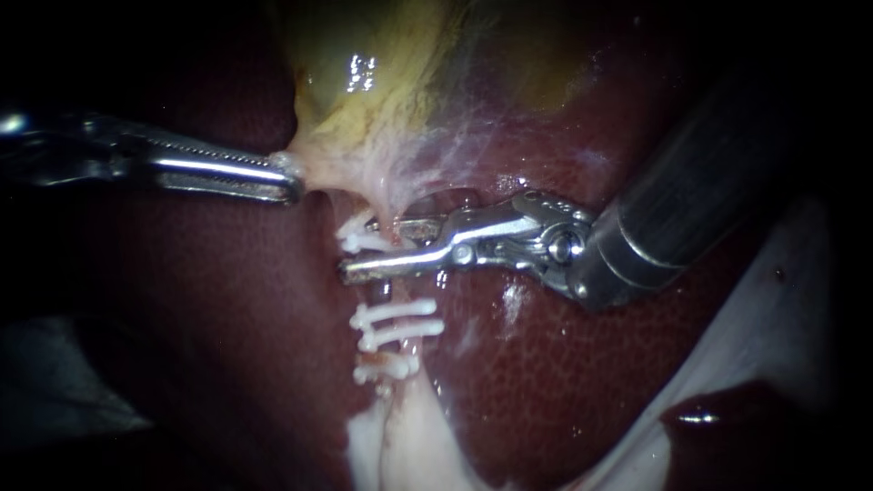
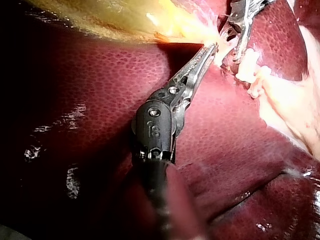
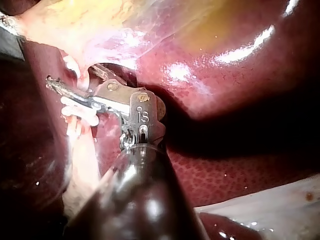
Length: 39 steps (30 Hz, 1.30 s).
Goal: Going back third clip right tube
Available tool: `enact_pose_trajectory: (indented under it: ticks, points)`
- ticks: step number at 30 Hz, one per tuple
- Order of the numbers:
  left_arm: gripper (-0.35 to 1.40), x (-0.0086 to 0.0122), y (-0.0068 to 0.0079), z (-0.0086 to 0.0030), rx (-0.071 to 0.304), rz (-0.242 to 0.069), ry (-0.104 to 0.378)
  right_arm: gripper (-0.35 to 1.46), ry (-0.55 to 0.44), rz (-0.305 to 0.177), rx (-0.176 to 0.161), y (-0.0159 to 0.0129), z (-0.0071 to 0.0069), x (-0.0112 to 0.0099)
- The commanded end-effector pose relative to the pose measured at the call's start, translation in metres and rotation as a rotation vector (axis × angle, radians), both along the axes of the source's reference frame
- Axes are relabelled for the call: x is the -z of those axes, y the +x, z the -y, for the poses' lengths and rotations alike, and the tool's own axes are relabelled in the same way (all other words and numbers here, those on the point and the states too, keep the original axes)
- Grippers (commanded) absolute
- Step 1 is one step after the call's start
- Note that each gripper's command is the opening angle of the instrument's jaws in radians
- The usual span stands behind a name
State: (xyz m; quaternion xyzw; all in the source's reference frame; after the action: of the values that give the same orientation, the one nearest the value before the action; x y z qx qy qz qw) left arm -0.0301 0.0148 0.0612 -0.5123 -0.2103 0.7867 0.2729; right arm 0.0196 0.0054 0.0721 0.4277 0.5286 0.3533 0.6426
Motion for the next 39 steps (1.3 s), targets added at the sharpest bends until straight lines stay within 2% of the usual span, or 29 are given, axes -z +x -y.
enact_pose_trajectory:
  ticks: [1, 9, 16, 20, 22, 26, 31, 39]
  points:
    - [-0.35, 0.0000, 0.0000, 0.0000, -0.001, 0.000, 0.000, 0.50, 0.014, 0.001, 0.001, 0.0000, 0.0000, -0.0001]
    - [-0.35, 0.0000, 0.0000, 0.0000, -0.001, 0.000, 0.000, 0.50, 0.102, 0.004, 0.020, -0.0004, 0.0009, -0.0015]
    - [-0.35, 0.0000, 0.0000, 0.0000, -0.001, 0.000, 0.000, 0.50, 0.084, 0.006, 0.031, -0.0010, 0.0012, -0.0012]
    - [-0.35, 0.0000, 0.0001, 0.0000, -0.001, 0.001, 0.000, 0.50, -0.131, 0.043, 0.083, -0.0018, 0.0013, 0.0007]
    - [-0.35, 0.0000, 0.0001, 0.0000, -0.001, 0.001, 0.000, 0.50, -0.224, 0.050, 0.094, -0.0024, 0.0013, 0.0020]
    - [-0.35, 0.0000, 0.0001, 0.0000, -0.001, 0.001, 0.000, 0.50, -0.337, 0.044, 0.086, -0.0040, 0.0008, 0.0042]
    - [-0.35, 0.0000, 0.0002, 0.0000, -0.002, 0.001, 0.000, 0.50, -0.474, 0.048, 0.095, -0.0064, 0.0004, 0.0058]
    - [-0.35, 0.0002, 0.0005, 0.0000, -0.001, 0.001, 0.000, 0.50, -0.712, 0.063, 0.161, -0.0105, 0.0011, 0.0090]
